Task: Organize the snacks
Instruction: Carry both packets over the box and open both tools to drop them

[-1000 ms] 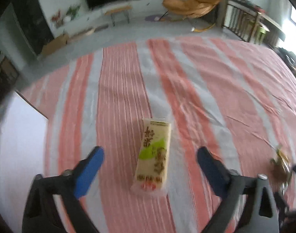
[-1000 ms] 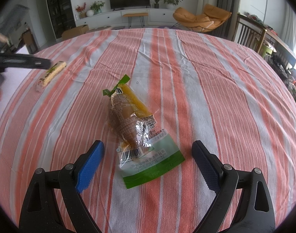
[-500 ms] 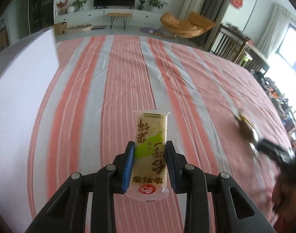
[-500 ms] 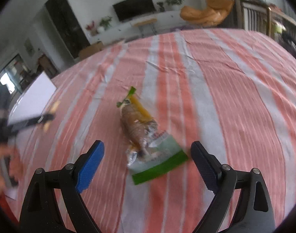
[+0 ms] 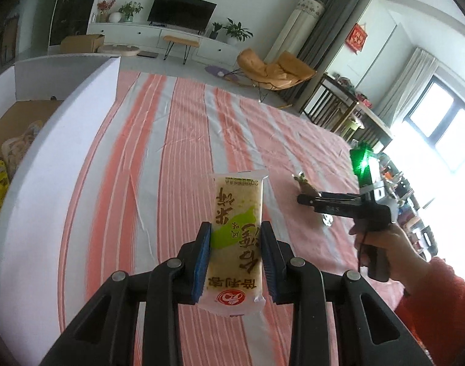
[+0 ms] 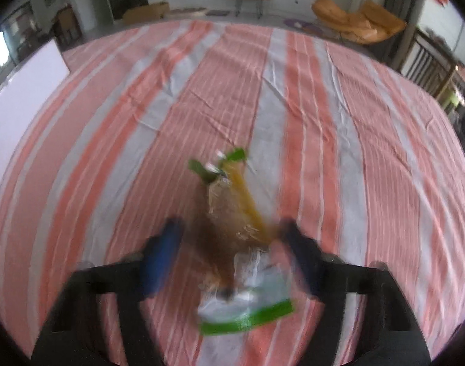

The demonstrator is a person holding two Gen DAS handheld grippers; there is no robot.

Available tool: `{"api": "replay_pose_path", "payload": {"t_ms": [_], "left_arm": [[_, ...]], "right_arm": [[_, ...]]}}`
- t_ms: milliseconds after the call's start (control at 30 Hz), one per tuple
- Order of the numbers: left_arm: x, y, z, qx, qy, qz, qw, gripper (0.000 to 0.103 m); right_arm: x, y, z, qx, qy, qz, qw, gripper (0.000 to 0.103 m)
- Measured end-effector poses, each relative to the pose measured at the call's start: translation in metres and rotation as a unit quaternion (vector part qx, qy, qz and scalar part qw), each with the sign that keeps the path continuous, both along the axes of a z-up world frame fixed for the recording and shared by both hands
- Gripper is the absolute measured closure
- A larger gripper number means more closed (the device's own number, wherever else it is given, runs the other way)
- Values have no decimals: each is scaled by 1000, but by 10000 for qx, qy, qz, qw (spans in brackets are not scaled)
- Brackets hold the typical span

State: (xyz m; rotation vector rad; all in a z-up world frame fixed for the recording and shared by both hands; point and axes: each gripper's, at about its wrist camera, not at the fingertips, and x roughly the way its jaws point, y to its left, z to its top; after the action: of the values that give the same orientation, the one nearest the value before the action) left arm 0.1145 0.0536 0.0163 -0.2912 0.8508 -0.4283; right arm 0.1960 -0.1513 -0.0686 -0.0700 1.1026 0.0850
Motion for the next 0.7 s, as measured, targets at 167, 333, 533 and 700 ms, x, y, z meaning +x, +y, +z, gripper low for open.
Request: {"api": "replay_pose_path", "payload": {"t_ms": [167,333,533,700], "left_arm": [[-15,3,14,-102,-105,-87,9999,72],[-27,9,32,-384,-235,-121,9989,72],[-34,53,67,-220,-601,144,9978,72],[-29,149,85,-161,-563,947,9938,72]], "right_arm": [[-10,-8,-2,388,116,-217,9989,39],[-30,-20,12,1520,8,-420,9875,39],[-41,4,66,2476,-349,-64,9682,39],[-35,74,123,2993,-560,684,9501,39]]}}
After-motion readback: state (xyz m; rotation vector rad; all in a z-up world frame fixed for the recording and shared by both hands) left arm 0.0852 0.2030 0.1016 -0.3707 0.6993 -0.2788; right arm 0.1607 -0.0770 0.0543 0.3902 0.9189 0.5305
